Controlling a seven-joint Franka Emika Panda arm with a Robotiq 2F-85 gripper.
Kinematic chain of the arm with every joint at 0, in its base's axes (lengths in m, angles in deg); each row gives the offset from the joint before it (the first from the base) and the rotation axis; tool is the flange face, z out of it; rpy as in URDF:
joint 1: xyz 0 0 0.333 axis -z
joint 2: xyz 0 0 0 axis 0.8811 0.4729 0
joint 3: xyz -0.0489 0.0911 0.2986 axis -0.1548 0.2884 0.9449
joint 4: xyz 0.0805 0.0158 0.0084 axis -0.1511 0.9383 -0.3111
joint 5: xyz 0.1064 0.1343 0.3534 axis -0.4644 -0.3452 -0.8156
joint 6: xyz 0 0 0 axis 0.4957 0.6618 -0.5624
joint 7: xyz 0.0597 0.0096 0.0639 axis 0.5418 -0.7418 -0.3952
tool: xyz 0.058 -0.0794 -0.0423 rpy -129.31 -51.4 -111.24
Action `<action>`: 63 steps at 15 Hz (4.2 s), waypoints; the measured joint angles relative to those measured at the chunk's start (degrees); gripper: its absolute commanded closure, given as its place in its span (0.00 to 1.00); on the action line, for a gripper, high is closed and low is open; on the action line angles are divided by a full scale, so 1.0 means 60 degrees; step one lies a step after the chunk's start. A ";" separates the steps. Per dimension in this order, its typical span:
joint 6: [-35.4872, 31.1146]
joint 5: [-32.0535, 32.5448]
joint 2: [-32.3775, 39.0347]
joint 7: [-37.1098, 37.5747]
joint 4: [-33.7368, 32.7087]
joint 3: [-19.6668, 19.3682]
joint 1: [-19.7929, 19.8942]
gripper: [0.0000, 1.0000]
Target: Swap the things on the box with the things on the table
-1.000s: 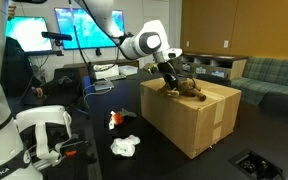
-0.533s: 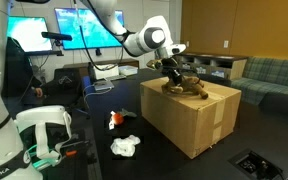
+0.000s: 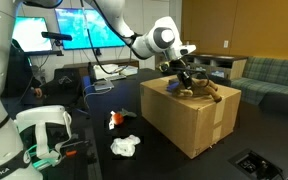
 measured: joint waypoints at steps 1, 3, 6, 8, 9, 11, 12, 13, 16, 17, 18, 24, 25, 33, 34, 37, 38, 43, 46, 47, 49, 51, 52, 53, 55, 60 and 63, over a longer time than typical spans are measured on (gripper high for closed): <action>0.0090 0.0001 0.0118 0.0047 -0.0109 0.0001 0.0031 0.61; 0.0238 0.0001 0.0337 0.0122 -0.0320 0.0001 0.0061 0.58; 0.0380 0.0001 0.0518 0.0210 -0.0556 0.0005 0.0068 0.36; 0.0438 0.0007 0.0525 0.0295 -0.0655 0.0008 0.0067 0.20; 0.0446 0.0040 0.0513 0.0360 -0.0701 0.0008 0.0062 0.13; 0.0451 0.0158 0.0416 0.0538 -0.0752 0.0008 0.0031 0.01; 0.0453 0.0238 0.0326 0.0617 -0.0753 0.0011 0.0006 0.00; 0.0454 0.0300 0.0214 0.0677 -0.0752 0.0026 -0.0026 0.00; 0.0456 0.0454 -0.0190 0.0729 -0.0701 0.0196 -0.0095 0.00; 0.0455 0.0455 -0.0325 0.0721 -0.0661 0.0313 -0.0099 0.00; 0.0452 0.0455 -0.0452 0.0696 -0.0601 0.0449 -0.0097 0.00; 0.0364 0.0214 -0.0732 0.0089 -0.0125 0.1293 -0.0048 0.00; 0.0325 0.0079 -0.0718 -0.0117 -0.0040 0.1393 -0.0017 0.00; -0.0425 -0.1399 -0.0171 -0.2682 0.0198 0.1785 0.0498 0.00; -0.0514 -0.1572 -0.0086 -0.3076 0.0180 0.1855 0.0578 0.00; -0.0664 -0.2007 0.0173 -0.4236 0.0074 0.2113 0.0784 0.00; -0.0682 -0.2087 0.0252 -0.4582 0.0030 0.2182 0.0835 0.00; -0.0672 -0.2236 0.0536 -0.5769 -0.0277 0.2398 0.1030 0.00; -0.0658 -0.2242 0.0723 -0.6133 -0.0461 0.2437 0.1076 0.11; -0.0653 -0.2243 0.0779 -0.6218 -0.0512 0.2438 0.1080 0.26; -0.0603 -0.2243 0.0821 -0.6276 -0.0605 0.2446 0.1082 0.41; -0.0489 -0.2243 0.0822 -0.6279 -0.0704 0.2455 0.1083 0.58; -0.0428 -0.2243 0.0821 -0.6279 -0.0752 0.2455 0.1089 0.64; -0.0348 -0.2245 0.0821 -0.6279 -0.0804 0.2455 0.1099 0.73; -0.0213 -0.2258 0.0821 -0.6279 -0.0893 0.2455 0.1108 0.86; 0.0089 -0.2259 0.0796 -0.6256 -0.1007 0.2452 0.1112 0.98; 0.0196 -0.2259 0.0729 -0.6193 -0.0987 0.2435 0.1113 0.96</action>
